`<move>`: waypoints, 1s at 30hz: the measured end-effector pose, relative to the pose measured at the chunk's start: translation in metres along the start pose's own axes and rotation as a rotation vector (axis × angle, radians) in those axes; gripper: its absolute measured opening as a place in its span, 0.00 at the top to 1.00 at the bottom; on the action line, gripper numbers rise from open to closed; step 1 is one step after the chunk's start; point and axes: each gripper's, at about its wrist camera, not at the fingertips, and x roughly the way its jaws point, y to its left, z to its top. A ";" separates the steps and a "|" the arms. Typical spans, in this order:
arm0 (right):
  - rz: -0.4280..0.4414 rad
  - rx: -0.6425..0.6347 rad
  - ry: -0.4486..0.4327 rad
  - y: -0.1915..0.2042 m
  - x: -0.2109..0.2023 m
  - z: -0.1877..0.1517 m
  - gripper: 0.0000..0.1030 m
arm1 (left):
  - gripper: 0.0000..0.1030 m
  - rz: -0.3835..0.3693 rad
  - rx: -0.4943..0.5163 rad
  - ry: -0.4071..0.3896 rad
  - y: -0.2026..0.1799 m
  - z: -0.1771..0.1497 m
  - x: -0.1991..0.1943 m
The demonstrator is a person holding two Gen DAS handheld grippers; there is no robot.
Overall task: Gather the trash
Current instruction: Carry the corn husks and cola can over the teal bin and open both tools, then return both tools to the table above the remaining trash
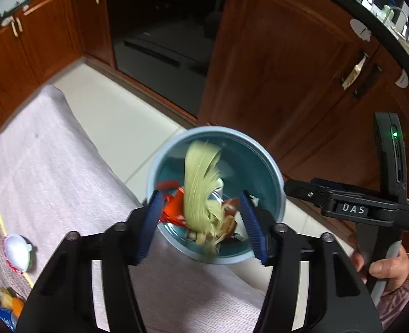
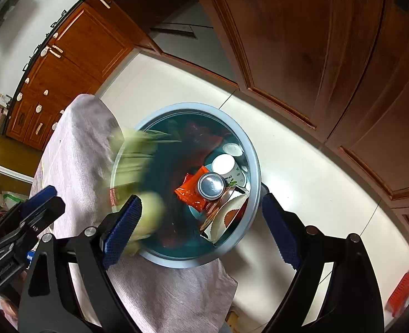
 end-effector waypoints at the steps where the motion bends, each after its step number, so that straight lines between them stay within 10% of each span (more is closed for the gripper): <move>1: 0.000 -0.002 0.001 0.001 0.000 0.000 0.18 | 0.42 0.002 -0.001 0.000 0.000 0.000 -0.001; 30: 0.029 -0.150 0.006 0.092 -0.025 -0.039 0.15 | 0.28 0.074 -0.160 -0.059 0.070 -0.074 -0.097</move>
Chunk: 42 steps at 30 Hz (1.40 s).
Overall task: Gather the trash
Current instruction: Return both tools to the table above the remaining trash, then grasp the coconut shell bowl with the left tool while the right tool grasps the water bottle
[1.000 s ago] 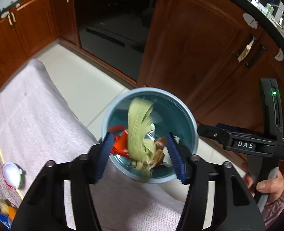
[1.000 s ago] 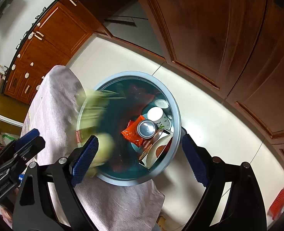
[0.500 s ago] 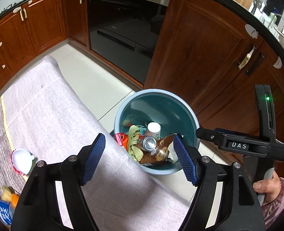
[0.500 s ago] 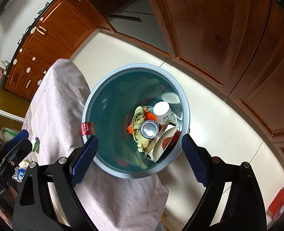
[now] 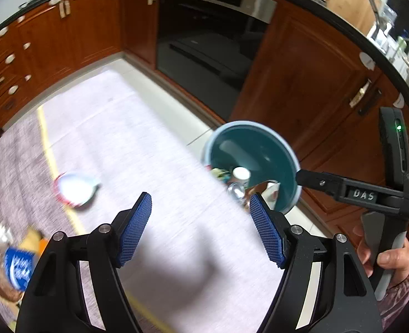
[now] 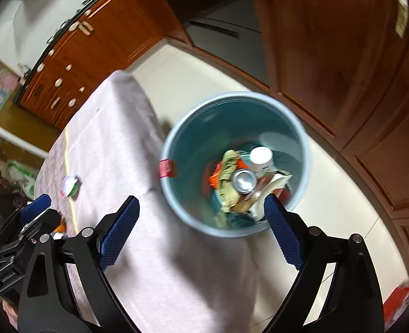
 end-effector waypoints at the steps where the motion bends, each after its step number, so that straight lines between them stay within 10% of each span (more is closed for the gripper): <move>1: 0.003 -0.012 0.004 0.007 0.000 -0.002 0.15 | 0.28 0.008 -0.008 -0.002 0.006 -0.004 -0.004; 28: 0.075 -0.533 0.164 0.263 0.030 -0.105 0.15 | 0.28 0.230 -0.332 -0.033 0.232 -0.184 -0.134; 42: 0.047 -0.779 0.206 0.358 0.067 -0.137 0.15 | 0.28 0.185 -0.441 -0.003 0.291 -0.221 -0.122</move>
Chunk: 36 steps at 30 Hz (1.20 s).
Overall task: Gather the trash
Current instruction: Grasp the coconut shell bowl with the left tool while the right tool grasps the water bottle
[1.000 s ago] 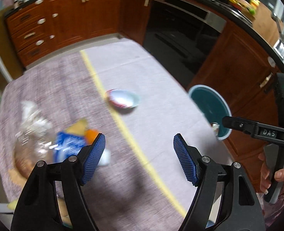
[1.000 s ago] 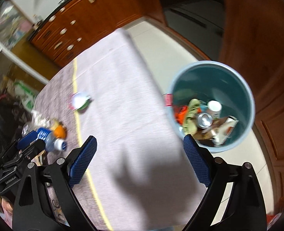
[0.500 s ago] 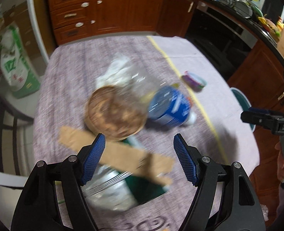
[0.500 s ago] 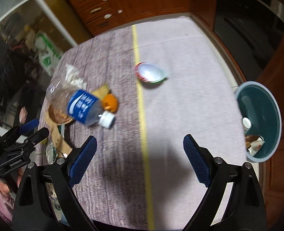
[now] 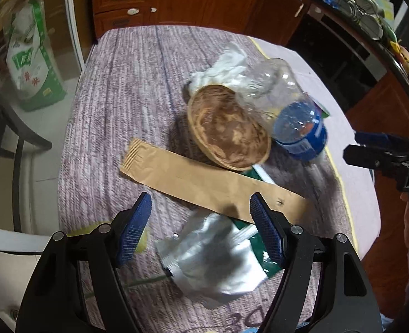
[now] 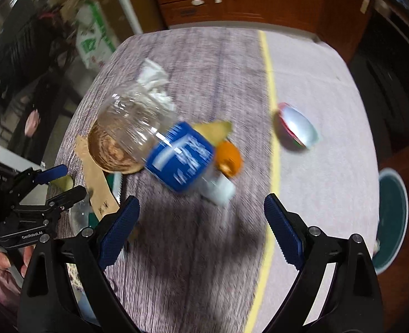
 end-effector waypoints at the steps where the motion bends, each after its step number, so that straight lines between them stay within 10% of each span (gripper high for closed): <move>1: -0.009 -0.027 0.004 0.007 0.005 0.006 0.15 | 0.28 0.001 -0.004 -0.006 0.004 0.003 0.000; 24: 0.062 -0.110 0.009 0.030 0.041 0.043 0.33 | 0.28 -0.050 0.024 -0.031 0.003 0.058 0.034; 33: 0.115 0.001 -0.049 -0.001 0.003 0.037 0.34 | 0.36 -0.039 0.060 -0.005 -0.011 0.062 0.051; 36: 0.124 0.026 -0.054 -0.011 -0.004 0.033 0.36 | 0.59 -0.020 0.056 -0.005 -0.012 0.059 0.053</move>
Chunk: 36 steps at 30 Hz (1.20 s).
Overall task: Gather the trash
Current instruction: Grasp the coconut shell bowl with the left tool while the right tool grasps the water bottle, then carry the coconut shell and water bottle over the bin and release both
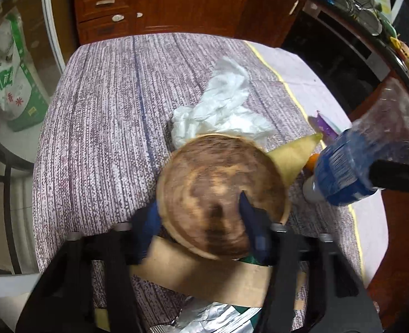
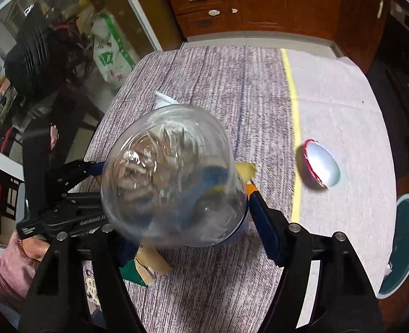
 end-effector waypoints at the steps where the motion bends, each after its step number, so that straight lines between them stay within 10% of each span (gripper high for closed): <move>1: -0.001 0.006 -0.001 -0.002 -0.001 -0.001 0.36 | 0.74 0.002 0.000 0.000 0.000 -0.001 -0.001; 5: 0.006 0.038 -0.014 -0.011 -0.008 -0.008 0.37 | 0.94 0.054 0.033 -0.040 -0.010 -0.006 -0.014; 14: 0.035 0.108 -0.072 -0.033 -0.038 -0.024 0.37 | 0.95 0.085 0.121 -0.118 -0.047 -0.009 -0.052; 25: 0.034 0.180 -0.117 -0.066 -0.063 -0.049 0.37 | 0.93 0.095 0.181 0.018 -0.074 -0.022 -0.013; 36: 0.030 0.243 -0.112 -0.088 -0.062 -0.064 0.37 | 0.59 0.079 0.172 0.078 -0.078 -0.028 0.014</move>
